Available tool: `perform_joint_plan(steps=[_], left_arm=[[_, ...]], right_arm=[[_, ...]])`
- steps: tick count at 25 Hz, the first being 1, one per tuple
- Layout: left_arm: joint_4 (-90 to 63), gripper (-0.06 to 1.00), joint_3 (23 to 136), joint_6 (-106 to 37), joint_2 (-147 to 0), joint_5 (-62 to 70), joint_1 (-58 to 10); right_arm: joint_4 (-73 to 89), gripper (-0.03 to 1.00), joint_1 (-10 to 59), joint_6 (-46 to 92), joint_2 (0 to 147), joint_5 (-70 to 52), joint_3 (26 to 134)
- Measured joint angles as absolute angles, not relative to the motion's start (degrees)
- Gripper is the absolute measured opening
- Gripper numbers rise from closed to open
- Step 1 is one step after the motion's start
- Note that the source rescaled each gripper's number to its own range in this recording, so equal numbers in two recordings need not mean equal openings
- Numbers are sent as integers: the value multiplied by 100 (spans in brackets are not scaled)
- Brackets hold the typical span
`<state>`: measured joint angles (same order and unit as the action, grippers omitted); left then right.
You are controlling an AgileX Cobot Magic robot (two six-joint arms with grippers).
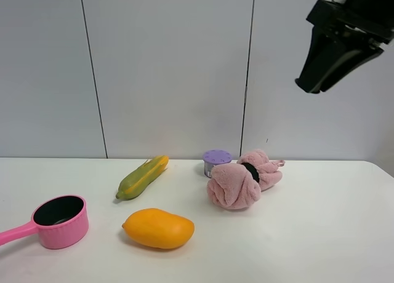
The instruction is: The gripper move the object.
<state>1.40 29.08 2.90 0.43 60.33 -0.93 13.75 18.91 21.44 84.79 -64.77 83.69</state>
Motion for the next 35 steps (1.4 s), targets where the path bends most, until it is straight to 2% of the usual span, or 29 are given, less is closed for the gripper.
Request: perform_joint_plan(steps=[9, 15, 23, 35], left_arm=[[140, 100, 2908, 290, 43, 6033, -93], [140, 100, 2908, 290, 43, 6033, -93], [140, 100, 2908, 290, 43, 6033, -93], [140, 100, 2908, 290, 43, 6033, -93]], right_arm=[[1220, 0, 3295, 1883, 9991, -6341, 9637], [445, 0, 3899, 1009, 11492, -6302, 10917], [-253, 0, 3995, 218, 13101, -6819, 12251], [-400, 0, 3995, 247, 13634, -6252, 12313]])
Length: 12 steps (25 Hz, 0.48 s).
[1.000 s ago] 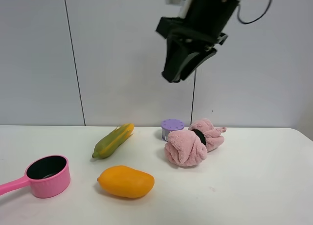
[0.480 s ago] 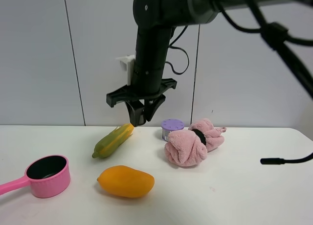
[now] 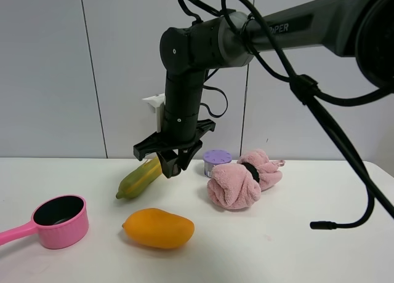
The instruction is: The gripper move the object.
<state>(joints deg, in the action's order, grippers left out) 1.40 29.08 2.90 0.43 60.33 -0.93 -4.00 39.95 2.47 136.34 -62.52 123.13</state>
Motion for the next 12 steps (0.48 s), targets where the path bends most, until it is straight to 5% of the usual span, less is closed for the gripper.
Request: perform_joint_plan(steps=[12], left_arm=[[140, 100, 2908, 290, 43, 6033, -93]], right_arm=[[-425, 0, 3995, 58, 14159, -5691, 12318]])
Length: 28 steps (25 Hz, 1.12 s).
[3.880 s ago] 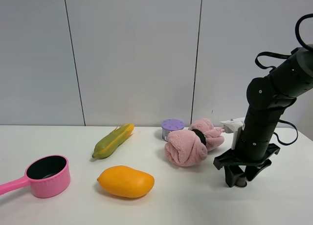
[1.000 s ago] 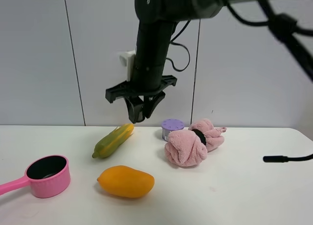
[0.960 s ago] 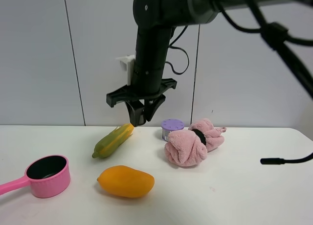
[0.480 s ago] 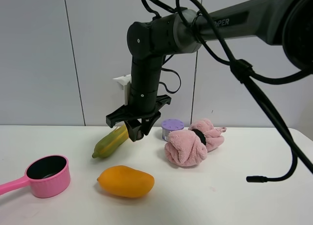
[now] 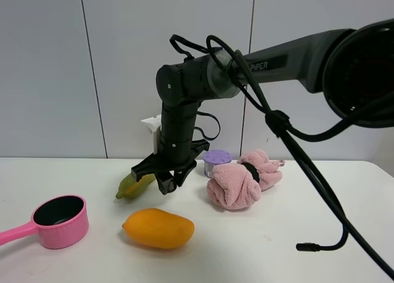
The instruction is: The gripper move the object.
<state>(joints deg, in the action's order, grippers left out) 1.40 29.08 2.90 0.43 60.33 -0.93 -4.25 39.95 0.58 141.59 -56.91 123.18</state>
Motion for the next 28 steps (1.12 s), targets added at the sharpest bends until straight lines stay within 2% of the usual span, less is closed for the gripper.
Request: perform_joint_plan(steps=[28], left_arm=[[140, 100, 2908, 290, 43, 6033, -93]], right_arm=[[-531, 0, 3995, 0, 14468, -5448, 12318]])
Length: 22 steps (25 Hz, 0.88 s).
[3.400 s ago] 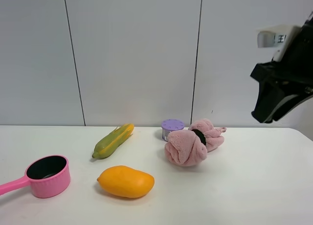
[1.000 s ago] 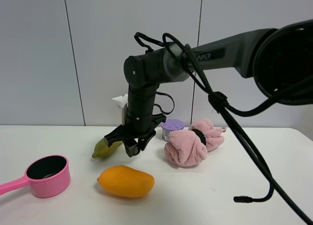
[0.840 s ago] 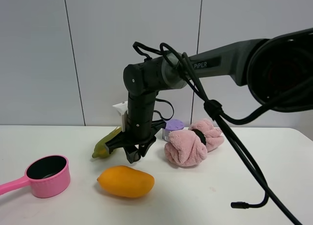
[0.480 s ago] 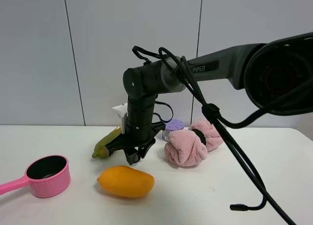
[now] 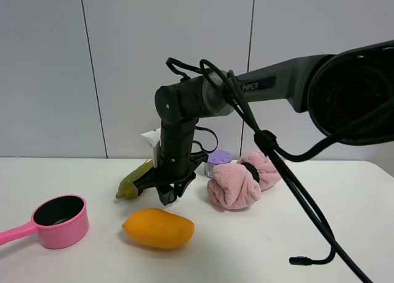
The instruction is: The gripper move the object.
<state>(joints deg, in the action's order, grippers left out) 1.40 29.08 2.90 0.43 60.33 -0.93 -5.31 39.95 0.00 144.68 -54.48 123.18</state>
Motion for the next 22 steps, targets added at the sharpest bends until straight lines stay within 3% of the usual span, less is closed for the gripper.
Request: perform_joint_plan(steps=[3, 10, 22], left_arm=[[140, 100, 2908, 290, 43, 6033, -93], [140, 100, 2908, 290, 43, 6033, -93], [140, 100, 2908, 290, 43, 6033, -93]], right_arm=[[-531, 2, 3995, 0, 14468, -5442, 12318], [-526, 45, 3995, 0, 14468, -5400, 12318], [-463, 51, 3995, 0, 14105, -5415, 12318]])
